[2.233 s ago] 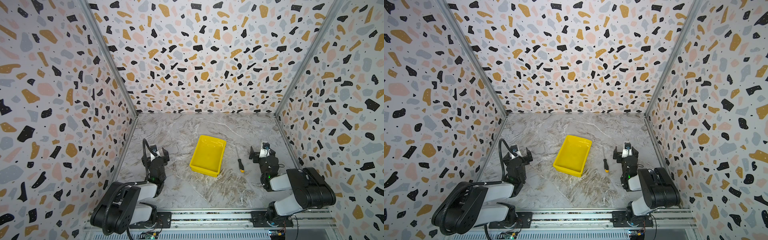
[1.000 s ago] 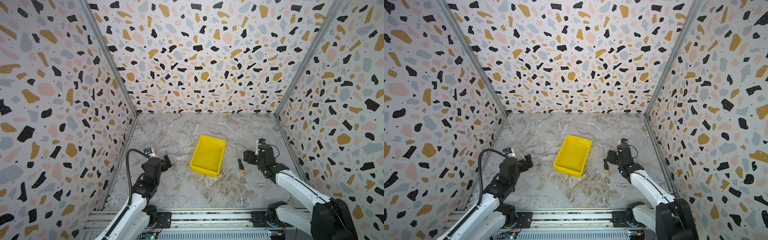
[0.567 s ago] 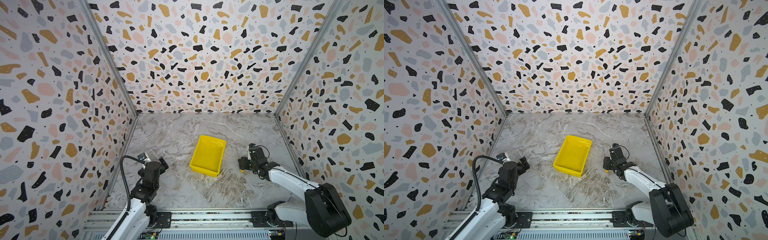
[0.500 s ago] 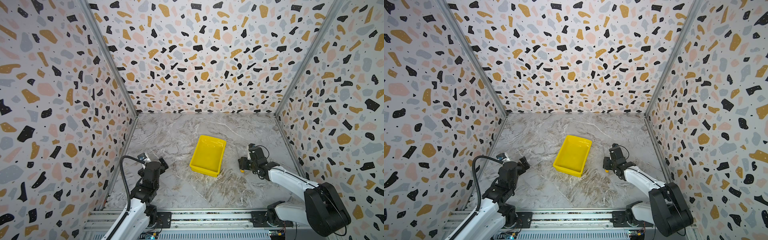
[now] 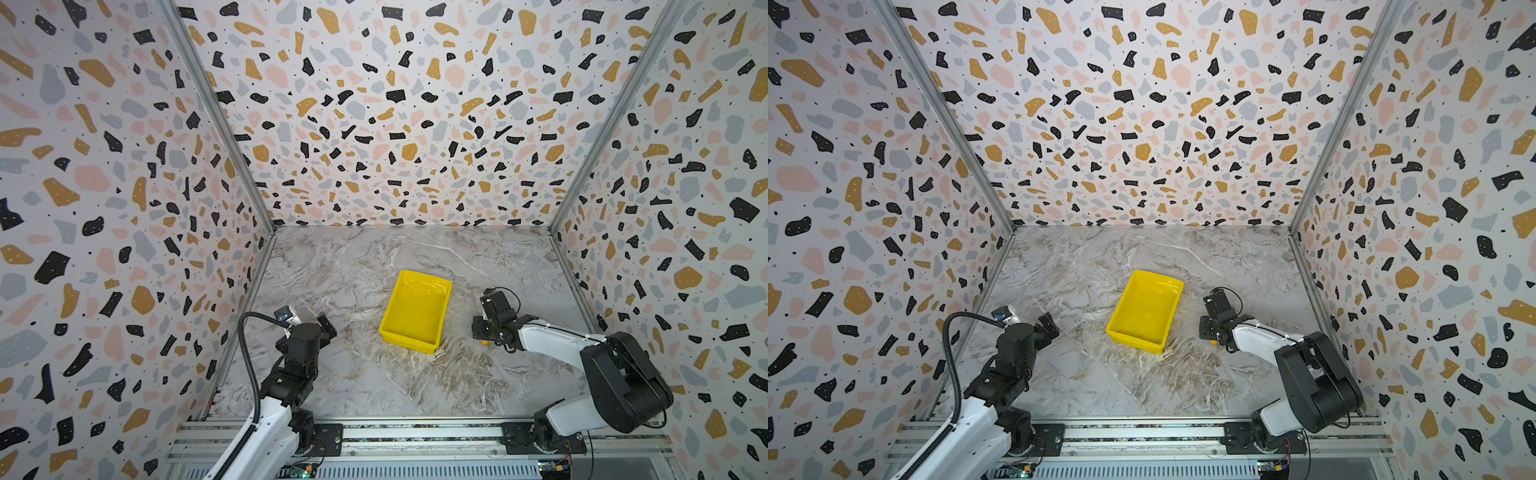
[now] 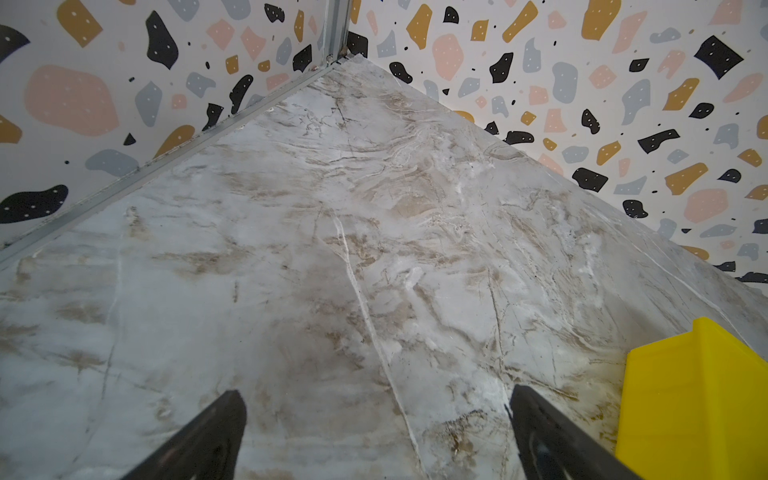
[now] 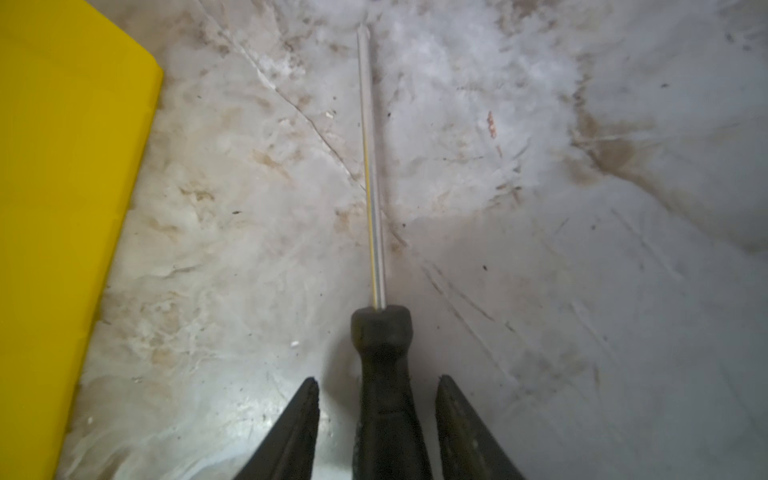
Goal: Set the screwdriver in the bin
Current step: 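Lift the screwdriver with the right gripper and carry it over the yellow bin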
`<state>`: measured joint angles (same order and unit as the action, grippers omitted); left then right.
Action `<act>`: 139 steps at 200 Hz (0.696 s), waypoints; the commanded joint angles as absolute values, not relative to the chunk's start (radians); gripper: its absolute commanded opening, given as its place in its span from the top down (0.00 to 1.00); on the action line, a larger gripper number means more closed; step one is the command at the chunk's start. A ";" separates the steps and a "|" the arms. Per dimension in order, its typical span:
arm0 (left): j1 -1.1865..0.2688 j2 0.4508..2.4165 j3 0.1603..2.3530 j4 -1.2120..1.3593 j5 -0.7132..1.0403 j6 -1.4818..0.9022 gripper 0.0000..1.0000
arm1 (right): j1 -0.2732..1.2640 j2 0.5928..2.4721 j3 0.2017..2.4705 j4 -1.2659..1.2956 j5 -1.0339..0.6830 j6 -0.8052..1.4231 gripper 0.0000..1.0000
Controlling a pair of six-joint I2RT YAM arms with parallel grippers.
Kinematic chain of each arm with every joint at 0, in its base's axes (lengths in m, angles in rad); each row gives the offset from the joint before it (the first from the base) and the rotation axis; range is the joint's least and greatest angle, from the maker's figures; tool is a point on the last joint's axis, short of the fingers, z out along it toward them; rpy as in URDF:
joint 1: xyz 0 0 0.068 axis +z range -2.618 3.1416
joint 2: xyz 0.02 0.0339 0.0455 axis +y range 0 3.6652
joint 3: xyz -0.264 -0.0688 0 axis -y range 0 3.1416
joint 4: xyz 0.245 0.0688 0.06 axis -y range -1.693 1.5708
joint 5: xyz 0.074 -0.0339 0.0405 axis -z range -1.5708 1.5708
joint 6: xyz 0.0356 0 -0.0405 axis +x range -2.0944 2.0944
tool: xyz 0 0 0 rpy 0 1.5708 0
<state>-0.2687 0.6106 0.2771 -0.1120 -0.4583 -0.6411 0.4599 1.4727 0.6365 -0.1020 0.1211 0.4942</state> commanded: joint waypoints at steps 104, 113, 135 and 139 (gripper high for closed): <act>-0.268 0.600 0.264 -0.098 -0.471 -0.644 0.00 | 0.560 1.297 0.849 -0.370 0.240 0.789 0.99; -0.267 0.599 0.263 -0.098 -0.472 -0.646 0.00 | 0.593 1.271 0.864 -0.339 0.223 0.841 0.99; -0.268 0.600 0.264 -0.103 -0.479 -0.648 0.00 | 0.685 1.242 0.877 -0.217 0.195 1.007 0.99; -0.268 0.600 0.264 -0.104 -0.479 -0.650 0.00 | 0.700 1.246 0.876 -0.192 0.191 1.041 1.00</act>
